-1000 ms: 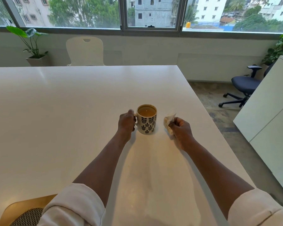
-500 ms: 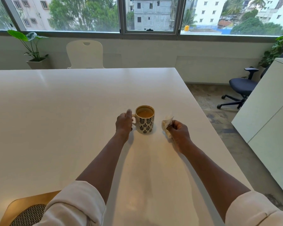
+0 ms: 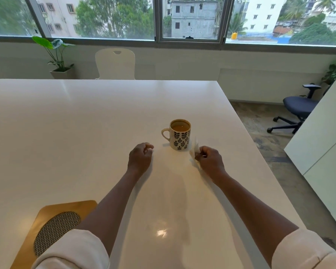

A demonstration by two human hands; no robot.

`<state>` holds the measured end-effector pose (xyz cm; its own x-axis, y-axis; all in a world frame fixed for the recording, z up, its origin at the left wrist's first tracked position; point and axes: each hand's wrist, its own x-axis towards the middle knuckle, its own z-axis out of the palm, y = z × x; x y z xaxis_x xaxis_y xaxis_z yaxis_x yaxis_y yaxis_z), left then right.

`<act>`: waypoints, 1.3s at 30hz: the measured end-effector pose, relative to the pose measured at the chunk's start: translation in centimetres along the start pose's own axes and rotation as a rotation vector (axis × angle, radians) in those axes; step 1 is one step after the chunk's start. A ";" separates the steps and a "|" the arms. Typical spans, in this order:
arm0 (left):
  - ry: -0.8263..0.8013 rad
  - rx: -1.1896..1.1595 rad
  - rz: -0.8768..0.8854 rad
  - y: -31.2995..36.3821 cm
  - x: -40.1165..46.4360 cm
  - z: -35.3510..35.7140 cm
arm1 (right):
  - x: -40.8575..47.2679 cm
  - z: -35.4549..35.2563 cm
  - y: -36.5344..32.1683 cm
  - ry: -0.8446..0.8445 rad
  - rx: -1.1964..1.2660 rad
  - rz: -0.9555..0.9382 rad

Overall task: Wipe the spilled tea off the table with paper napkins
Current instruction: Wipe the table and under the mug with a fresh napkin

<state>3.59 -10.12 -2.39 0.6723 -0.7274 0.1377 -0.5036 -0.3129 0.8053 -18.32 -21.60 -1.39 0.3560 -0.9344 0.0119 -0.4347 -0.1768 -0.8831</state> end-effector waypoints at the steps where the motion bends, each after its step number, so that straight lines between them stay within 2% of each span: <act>1: -0.003 0.069 0.052 -0.5 -0.6 -0.1 | -0.2 0.4 -0.3 -0.006 -0.056 -0.030; 5: -0.142 0.471 0.164 -2.9 -3.0 -0.6 | -1.3 2.3 -1.8 -0.012 -0.278 -0.139; 7: -0.178 0.570 0.143 -3.4 -3.8 -1.2 | -1.9 3.5 -2.3 -0.010 -0.389 -0.230; 10: -0.173 0.635 0.109 -3.7 -5.0 -1.7 | -2.9 5.4 -3.3 -0.038 -0.444 -0.255; 15: -0.149 0.659 0.049 -4.2 -7.3 -2.2 | -4.6 7.1 -4.0 -0.139 -0.641 -0.473; 18: -0.153 0.671 0.035 -3.9 -8.3 -2.6 | -5.7 6.8 -3.7 -0.209 -0.671 -0.530; 21: -0.165 0.677 0.030 -3.7 -9.1 -2.9 | -7.7 6.9 -3.7 -0.301 -0.652 -0.551; 27: -0.224 0.700 0.011 -3.6 -8.9 -3.3 | -14.7 7.1 -3.4 -0.374 -0.488 -0.574; 31: -0.231 0.698 0.017 -3.8 -9.4 -3.3 | -20.0 6.1 -3.0 -0.370 -0.449 -0.567; 34: -0.232 0.701 0.025 -3.7 -9.5 -3.3 | -23.7 5.1 -2.5 -0.354 -0.526 -0.586; 39: -0.227 0.706 0.039 -3.6 -9.7 -3.3 | -27.9 2.5 -1.1 -0.231 -0.650 -0.594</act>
<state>0.71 0.07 -4.72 0.5562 -0.8306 -0.0255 -0.8054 -0.5464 0.2295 -25.64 5.44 -1.91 0.7968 -0.5610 0.2244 -0.4826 -0.8144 -0.3223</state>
